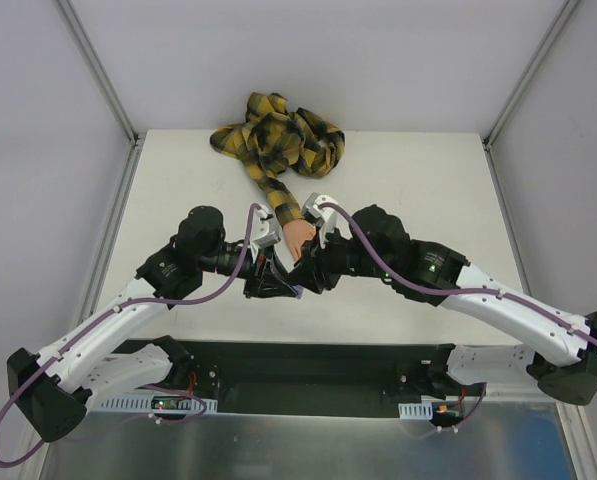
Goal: Paint the nails
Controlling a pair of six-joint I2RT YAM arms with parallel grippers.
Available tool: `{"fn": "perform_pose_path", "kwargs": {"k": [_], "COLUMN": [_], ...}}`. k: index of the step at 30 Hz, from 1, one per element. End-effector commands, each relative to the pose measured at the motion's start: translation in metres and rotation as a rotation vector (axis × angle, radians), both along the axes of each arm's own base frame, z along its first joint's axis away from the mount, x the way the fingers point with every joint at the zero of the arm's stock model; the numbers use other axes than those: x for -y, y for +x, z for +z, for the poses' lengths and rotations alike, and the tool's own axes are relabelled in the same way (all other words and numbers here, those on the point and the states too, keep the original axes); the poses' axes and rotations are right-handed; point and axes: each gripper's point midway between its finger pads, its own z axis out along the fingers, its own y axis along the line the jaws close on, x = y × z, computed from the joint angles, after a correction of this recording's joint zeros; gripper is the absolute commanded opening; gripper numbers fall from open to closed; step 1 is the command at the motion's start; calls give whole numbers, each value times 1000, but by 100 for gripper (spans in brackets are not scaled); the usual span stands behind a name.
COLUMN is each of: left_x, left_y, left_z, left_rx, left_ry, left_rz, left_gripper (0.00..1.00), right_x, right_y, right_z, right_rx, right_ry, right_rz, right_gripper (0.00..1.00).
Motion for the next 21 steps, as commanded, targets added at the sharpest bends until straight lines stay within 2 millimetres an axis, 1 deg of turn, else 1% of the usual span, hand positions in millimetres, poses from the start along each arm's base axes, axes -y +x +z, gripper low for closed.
{"fn": "perform_pose_path", "kwargs": {"k": [1, 2, 4, 5, 7, 8, 9, 10, 11, 12, 13, 14, 15, 16, 17, 18, 19, 20, 21], "left_x": [2, 2, 1, 1, -1, -2, -6, -14, -20, -29, -33, -32, -32, -30, -26, -24, -23, -23, -22], "left_y": [-10, -10, -8, -5, 11, 20, 30, 60, 72, 82, 87, 84, 80, 77, 69, 66, 64, 62, 62], "left_z": [27, 27, 28, 28, 29, 27, 28, 25, 22, 25, 22, 25, 29, 28, 31, 32, 33, 33, 33], "left_rx": [73, 76, 90, 99, 136, 148, 170, 201, 204, 222, 232, 250, 257, 252, 247, 246, 247, 250, 251], "left_ry": [-71, -72, -72, -70, -55, -43, -36, 0, 15, 21, 31, 19, -1, -9, -27, -33, -38, -41, -41], "left_rz": [-70, -67, -47, -30, 75, 135, 205, 382, 467, 550, 585, 566, 552, 529, 483, 465, 452, 442, 440], "left_gripper": [0, 0, 0, 0, 0, 0, 0, 0, 0, 0, 0, 0, 0, 0, 0, 0, 0, 0, 0], "right_x": [-8, -9, -8, -9, -6, -8, 13, 36, 46, 66, 64, 54, 38, 31, 27, 24, 26, 27, 22], "right_y": [-4, -5, -5, -6, -1, -4, 32, 49, 41, 55, 52, 45, 46, 46, 48, 48, 47, 47, 46], "right_z": [8, 7, 2, -1, -8, -9, -16, -17, -3, 4, 13, 25, 23, 24, 26, 34, 37, 39, 36], "right_rx": [15, 13, 0, -7, -7, 1, 80, 145, 181, 278, 305, 312, 330, 345, 358, 363, 372, 373, 353], "right_ry": [50, 49, 41, 37, 18, 9, -65, -122, -103, -96, -61, -25, -53, -71, -85, -81, -84, -79, -48], "right_rz": [49, 52, 49, 48, -2, -22, -308, -530, -689, -910, -956, -959, -943, -935, -933, -930, -925, -918, -891], "right_gripper": [32, 21, 16, 8, 1, 0, 0, 1, 0, 0, 0, 0, 0, 0, 0, 0, 0, 0, 1]}}
